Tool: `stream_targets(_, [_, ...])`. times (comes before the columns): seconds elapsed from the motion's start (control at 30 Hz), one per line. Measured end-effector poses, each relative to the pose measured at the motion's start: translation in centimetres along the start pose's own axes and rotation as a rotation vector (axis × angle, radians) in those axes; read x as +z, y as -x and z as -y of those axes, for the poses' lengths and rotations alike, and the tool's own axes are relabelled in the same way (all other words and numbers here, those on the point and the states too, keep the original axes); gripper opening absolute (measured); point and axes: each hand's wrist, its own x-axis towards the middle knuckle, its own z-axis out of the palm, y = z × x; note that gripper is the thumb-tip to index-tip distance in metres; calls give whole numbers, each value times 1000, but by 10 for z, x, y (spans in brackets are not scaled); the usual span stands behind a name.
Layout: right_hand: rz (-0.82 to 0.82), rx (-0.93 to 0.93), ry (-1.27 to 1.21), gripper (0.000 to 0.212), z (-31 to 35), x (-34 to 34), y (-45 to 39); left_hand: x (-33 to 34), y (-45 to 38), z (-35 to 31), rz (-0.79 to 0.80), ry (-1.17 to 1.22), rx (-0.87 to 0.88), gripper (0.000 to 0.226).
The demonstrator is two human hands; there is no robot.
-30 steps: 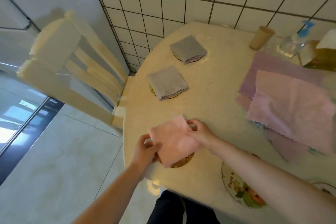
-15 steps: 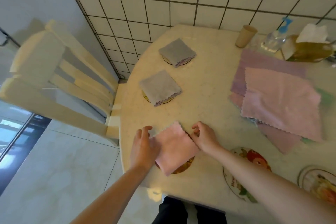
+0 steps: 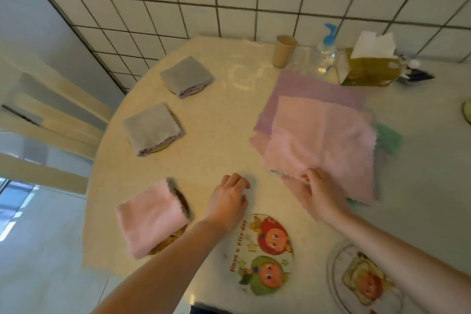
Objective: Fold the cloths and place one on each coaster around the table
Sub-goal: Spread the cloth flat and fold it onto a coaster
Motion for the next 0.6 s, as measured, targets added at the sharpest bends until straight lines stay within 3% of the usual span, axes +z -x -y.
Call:
stream_targets(0.2, [2, -79, 184, 34, -100, -33, 15, 50, -50, -87, 9, -93, 250, 39])
stream_targets(0.4, [97, -291, 254, 29, -135, -43, 10, 75, -86, -126, 82, -225, 251, 47])
stream_targets(0.6, [18, -449, 255, 14, -143, -49, -6, 74, -101, -130, 108, -305, 242, 60])
